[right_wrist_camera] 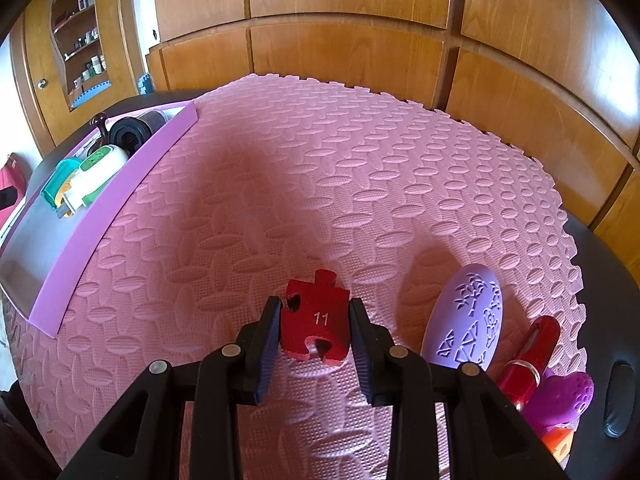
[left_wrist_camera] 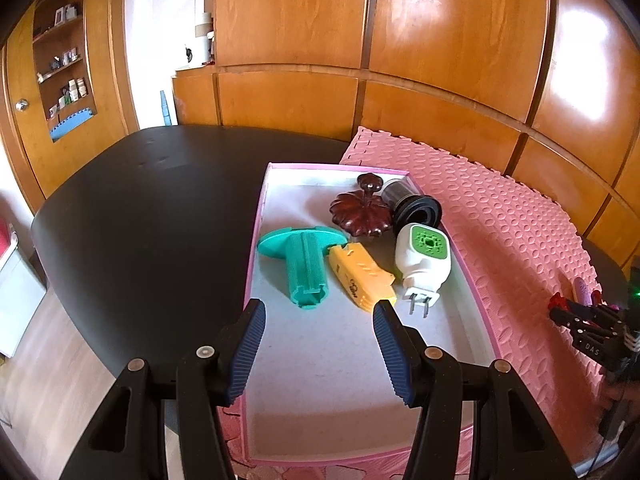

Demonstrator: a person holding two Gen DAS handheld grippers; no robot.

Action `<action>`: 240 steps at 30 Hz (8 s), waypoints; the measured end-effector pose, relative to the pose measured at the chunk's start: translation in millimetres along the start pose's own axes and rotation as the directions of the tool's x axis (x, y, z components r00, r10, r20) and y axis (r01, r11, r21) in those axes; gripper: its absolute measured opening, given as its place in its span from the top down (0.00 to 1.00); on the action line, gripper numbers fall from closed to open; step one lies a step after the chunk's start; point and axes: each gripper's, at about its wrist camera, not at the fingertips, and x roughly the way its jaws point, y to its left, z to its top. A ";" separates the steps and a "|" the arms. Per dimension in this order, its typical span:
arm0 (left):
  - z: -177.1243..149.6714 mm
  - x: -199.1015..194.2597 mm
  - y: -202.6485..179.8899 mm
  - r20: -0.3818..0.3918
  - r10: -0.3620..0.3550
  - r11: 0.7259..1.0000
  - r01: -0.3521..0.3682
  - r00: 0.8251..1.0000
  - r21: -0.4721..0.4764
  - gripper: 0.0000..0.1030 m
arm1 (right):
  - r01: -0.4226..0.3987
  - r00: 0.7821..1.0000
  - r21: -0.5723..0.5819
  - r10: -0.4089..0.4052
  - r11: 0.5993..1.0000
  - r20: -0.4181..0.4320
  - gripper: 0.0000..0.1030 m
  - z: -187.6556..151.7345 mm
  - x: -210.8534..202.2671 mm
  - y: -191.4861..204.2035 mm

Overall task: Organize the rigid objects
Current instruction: 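Withdraw the left tool from the tray, then carry the red puzzle piece into the tray and open the right tool, then move both tools back over the mat toward the remaining toys, then lower the left tool onto the purple egg and close it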

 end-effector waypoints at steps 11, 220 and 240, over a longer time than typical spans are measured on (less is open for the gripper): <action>-0.8 -5.8 25.8 0.016 0.006 0.999 -0.005 1.000 -0.049 0.45 | 0.033 0.999 0.016 -0.033 0.999 0.003 0.69 -0.4 -0.4 4.4; 9.5 63.2 -346.1 -0.291 -0.361 0.802 0.454 0.886 0.388 0.39 | 0.057 0.955 0.783 -0.262 0.619 0.138 0.57 -25.1 -111.7 -165.5; -1.5 102.8 -368.1 -0.375 -0.373 0.792 0.501 0.849 0.349 0.59 | 0.066 0.959 0.780 -0.257 0.622 0.124 0.57 -25.1 -105.0 -165.5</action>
